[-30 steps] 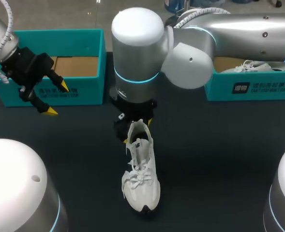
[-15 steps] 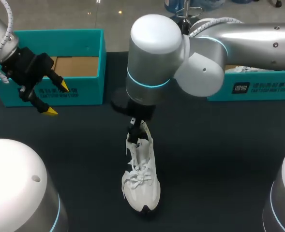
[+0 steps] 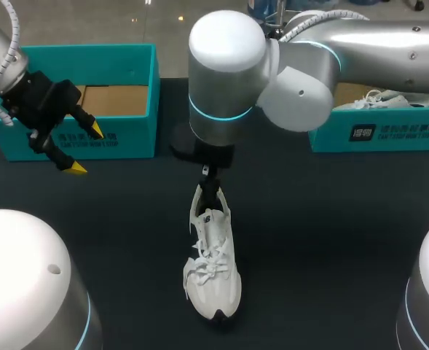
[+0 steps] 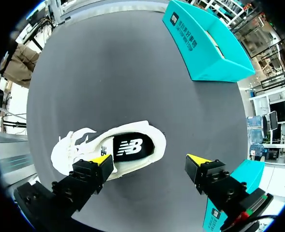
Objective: Take the shoe out of the shoebox, open the shoe tongue, remove and reinsert the insole, then place the shoe into the shoebox
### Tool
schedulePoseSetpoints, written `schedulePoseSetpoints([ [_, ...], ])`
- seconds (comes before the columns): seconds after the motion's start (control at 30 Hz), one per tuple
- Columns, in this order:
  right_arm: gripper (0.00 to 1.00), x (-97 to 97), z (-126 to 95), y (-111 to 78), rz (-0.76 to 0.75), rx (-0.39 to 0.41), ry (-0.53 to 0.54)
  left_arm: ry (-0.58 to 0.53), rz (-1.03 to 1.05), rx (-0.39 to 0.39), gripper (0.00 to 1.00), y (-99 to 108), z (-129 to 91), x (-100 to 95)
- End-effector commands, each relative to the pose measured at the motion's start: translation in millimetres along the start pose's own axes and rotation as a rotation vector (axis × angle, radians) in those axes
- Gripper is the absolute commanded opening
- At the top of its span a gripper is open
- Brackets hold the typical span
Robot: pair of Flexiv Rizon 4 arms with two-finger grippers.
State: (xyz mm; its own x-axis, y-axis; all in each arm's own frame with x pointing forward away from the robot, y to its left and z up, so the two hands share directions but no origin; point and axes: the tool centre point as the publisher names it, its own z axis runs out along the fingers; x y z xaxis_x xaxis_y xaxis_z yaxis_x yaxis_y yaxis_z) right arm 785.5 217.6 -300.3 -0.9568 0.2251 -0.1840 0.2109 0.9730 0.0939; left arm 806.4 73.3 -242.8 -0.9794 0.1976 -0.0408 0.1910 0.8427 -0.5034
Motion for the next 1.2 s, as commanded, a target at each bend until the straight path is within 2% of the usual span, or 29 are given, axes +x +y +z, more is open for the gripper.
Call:
schedulePoseSetpoints([
  [0.03,1.00,-0.1,15,11.4,-0.015,0.014,0.015,0.002,0.000,-0.003,1.00,0,0,-0.2],
  [0.53,1.00,-8.7,49,15.6,-0.063,-0.007,0.080,0.002,0.000,-0.003,1.00,0,0,-0.2],
  [0.87,1.00,-16.9,55,10.9,-0.096,0.001,0.105,0.002,0.000,-0.003,1.00,0,0,-0.2],
  [0.9,0.98,-17.4,56,9.9,-0.100,0.009,0.106,0.002,0.000,-0.003,1.00,0,0,-0.2],
  [0.93,0.47,-17.8,57,8.6,-0.101,0.014,0.107,0.002,0.000,-0.003,1.00,0,0,-0.2],
  [1.0,0.00,-17.8,58,6.2,-0.097,0.015,0.109,0.002,0.000,-0.003,1.00,0,0,-0.2],
  [1.2,0.00,-12.3,62,5.5,-0.087,0.013,0.121,0.002,0.000,-0.003,1.00,0,0,-0.2],
])
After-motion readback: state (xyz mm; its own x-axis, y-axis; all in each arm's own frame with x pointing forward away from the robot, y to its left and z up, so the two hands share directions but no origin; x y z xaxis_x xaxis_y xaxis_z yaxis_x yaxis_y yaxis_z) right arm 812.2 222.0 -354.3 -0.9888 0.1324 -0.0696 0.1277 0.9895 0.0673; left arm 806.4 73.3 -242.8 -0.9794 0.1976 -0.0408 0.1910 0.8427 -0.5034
